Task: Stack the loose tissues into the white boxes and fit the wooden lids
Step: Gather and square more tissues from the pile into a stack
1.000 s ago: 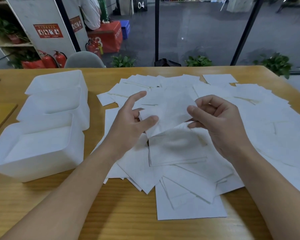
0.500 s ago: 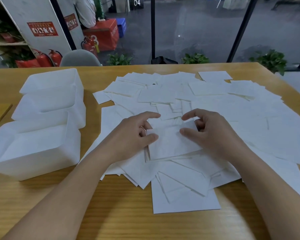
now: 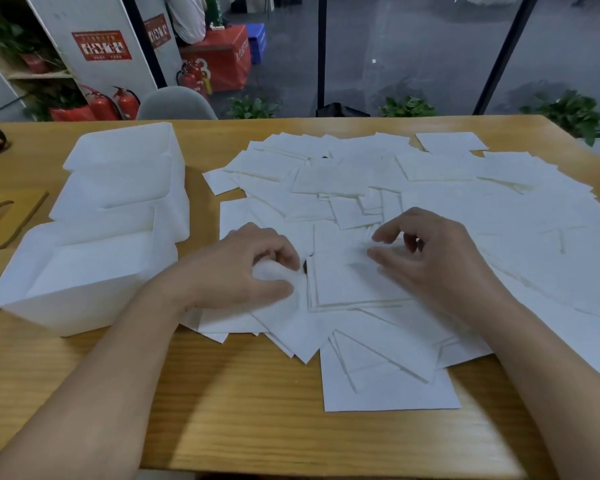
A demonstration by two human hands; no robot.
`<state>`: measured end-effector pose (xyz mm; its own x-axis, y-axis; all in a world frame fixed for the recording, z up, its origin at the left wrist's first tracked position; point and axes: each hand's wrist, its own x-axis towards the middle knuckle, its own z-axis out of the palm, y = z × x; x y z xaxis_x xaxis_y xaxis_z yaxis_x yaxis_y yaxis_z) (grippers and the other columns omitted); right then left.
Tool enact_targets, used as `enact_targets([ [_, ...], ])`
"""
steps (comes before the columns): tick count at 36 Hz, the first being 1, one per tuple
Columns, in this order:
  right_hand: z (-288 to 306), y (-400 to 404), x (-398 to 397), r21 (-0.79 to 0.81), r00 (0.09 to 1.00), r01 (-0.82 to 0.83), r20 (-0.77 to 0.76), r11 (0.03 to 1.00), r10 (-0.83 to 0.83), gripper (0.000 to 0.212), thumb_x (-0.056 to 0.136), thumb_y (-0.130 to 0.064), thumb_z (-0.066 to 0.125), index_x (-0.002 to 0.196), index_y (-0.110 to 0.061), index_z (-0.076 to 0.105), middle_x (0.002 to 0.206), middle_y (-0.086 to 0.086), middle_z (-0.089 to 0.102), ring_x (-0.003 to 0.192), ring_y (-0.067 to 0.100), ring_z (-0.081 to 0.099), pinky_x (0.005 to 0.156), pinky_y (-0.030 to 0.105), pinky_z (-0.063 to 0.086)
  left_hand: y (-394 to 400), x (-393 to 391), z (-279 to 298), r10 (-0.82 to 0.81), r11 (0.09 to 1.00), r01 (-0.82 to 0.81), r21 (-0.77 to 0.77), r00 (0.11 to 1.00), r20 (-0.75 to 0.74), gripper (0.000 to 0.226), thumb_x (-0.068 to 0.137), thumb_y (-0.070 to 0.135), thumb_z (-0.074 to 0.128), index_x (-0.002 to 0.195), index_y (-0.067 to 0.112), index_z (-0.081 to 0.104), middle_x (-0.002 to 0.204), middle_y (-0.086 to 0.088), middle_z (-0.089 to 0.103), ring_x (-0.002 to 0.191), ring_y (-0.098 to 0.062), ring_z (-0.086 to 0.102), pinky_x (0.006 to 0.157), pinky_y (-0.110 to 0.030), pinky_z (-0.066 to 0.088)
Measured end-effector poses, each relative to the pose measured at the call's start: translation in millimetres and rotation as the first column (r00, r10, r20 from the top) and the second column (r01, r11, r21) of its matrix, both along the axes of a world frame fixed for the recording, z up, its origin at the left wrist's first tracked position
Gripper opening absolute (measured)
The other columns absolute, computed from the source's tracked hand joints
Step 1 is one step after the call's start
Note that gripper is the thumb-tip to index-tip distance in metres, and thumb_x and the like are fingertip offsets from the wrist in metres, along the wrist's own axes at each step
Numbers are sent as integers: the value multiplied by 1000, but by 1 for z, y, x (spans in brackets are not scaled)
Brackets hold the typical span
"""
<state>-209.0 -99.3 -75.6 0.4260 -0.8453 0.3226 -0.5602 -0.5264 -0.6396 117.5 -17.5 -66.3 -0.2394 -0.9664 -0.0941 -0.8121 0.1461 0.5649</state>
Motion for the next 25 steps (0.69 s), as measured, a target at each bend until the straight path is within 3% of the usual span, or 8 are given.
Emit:
enact_targets([
  [3,-2,6,7,25,997,-72,15,997,72,7,93,-39,83,93,-38,77,95,-14,68,75,14,56,64,15,40,-1,-2,-2,16,1000,-15,-17,999,47,34,86,62,77,116,58,63,117,34,56,124,5,41,97,-31,44],
  [8,-5,12,14,49,991,-129,24,990,128,5,95,-33,83,93,-32,78,93,-12,66,72,15,53,63,21,41,-1,-5,-3,26,999,-25,-28,1000,12,24,91,60,75,110,49,66,114,21,61,124,3,42,90,-32,42],
  [10,-5,13,15,54,990,-143,28,988,141,4,95,-32,82,94,-32,78,93,-13,65,72,15,53,64,22,41,-2,-6,-2,31,997,-34,-70,999,-39,21,93,58,73,108,44,67,114,21,64,124,0,45,87,-33,41],
  [13,-5,14,15,63,987,-156,42,986,153,4,96,-32,81,94,-34,78,94,-12,65,71,16,53,63,29,43,-4,-7,2,113,982,-133,-136,983,-148,17,99,56,71,110,43,69,111,18,66,106,-5,61,82,-36,49],
  [17,-4,16,15,80,983,-173,79,982,166,4,96,-32,81,94,-34,79,97,-11,69,73,14,54,64,22,43,-6,-9,6,235,891,-311,-332,940,-249,5,107,40,66,103,37,66,103,16,71,92,-8,64,74,-36,52],
  [20,-4,16,15,106,980,-197,18,975,196,9,94,-29,84,100,-35,79,100,-14,72,82,14,62,70,18,44,-7,-9,8,310,782,-412,-468,908,-283,8,107,30,66,102,35,69,100,19,72,96,-5,65,77,-25,53],
  [23,-5,14,16,124,970,-217,-80,968,228,16,93,-28,86,105,-35,80,103,-19,70,94,8,66,75,14,45,-7,-10,10,343,697,-493,-520,867,-362,7,108,27,66,105,31,71,99,20,71,101,-5,66,78,-10,47],
  [25,-5,13,15,126,965,-224,-112,966,239,19,91,-31,87,108,-37,80,105,-20,68,95,8,65,75,14,46,-8,-11,11,337,669,-530,-522,842,-422,5,107,27,67,105,29,71,98,18,72,101,-7,66,79,-7,46],
])
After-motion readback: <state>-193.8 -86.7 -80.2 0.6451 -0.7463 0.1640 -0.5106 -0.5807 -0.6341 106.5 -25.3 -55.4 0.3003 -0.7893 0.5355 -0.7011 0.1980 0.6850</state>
